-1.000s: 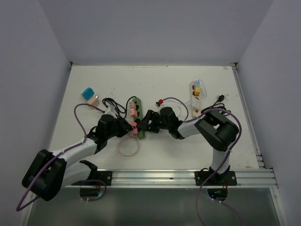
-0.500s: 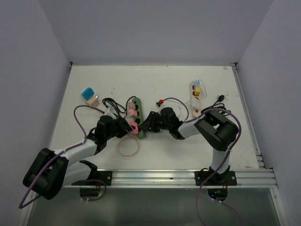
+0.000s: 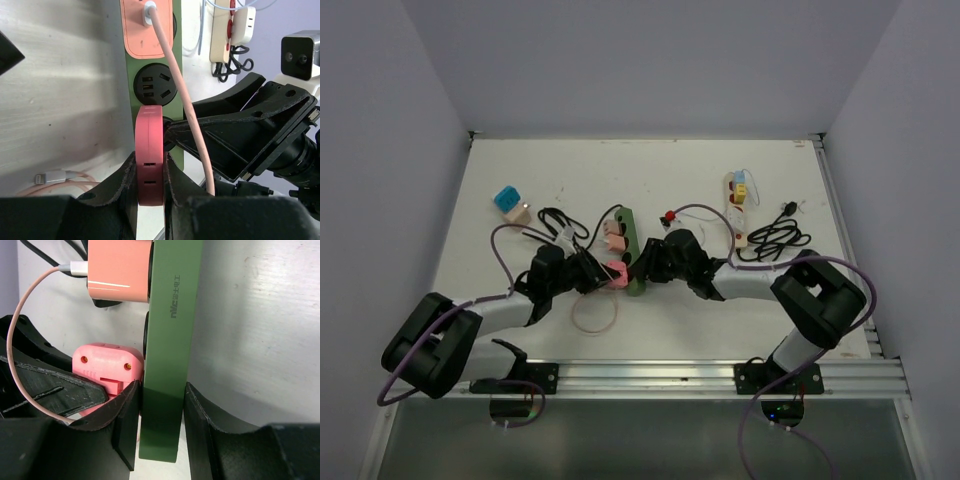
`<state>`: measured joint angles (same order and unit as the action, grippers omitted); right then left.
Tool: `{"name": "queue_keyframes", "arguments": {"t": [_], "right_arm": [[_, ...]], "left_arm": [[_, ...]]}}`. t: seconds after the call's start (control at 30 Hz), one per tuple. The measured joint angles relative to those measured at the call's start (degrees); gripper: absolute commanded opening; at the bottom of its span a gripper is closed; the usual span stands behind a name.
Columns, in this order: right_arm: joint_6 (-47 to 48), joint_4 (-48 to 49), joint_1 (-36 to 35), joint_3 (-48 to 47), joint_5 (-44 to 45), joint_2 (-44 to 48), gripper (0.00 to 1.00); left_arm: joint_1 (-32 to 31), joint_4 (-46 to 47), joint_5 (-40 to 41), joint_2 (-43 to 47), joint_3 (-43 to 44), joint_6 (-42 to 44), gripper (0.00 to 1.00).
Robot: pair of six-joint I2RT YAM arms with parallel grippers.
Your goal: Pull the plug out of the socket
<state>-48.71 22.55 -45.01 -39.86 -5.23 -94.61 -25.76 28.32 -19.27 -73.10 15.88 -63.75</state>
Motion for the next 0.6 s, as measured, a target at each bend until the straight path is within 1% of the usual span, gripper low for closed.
{"name": "queue_keyframes", "arguments": {"t": [0.13,0.37,0.6], "right_arm": [[1.03,-3.32,-0.48,-0.07,2.32,1.6,0.0],[1.27,-4.26,-0.44,0.04,1.7,1.68,0.0],[1.44,-4.04,0.39,0.39,0.02,1.68,0.0]], "left_arm": [[-0.22,4.57,-1.7,-2.27,-1.29,-1.75,0.0],[-0.26,12.0,-2.73,-3.93,-5.05,-5.18,0.0],[0.2,14.47,-3.41,-3.98,-6.6,-6.36,0.0]]}}
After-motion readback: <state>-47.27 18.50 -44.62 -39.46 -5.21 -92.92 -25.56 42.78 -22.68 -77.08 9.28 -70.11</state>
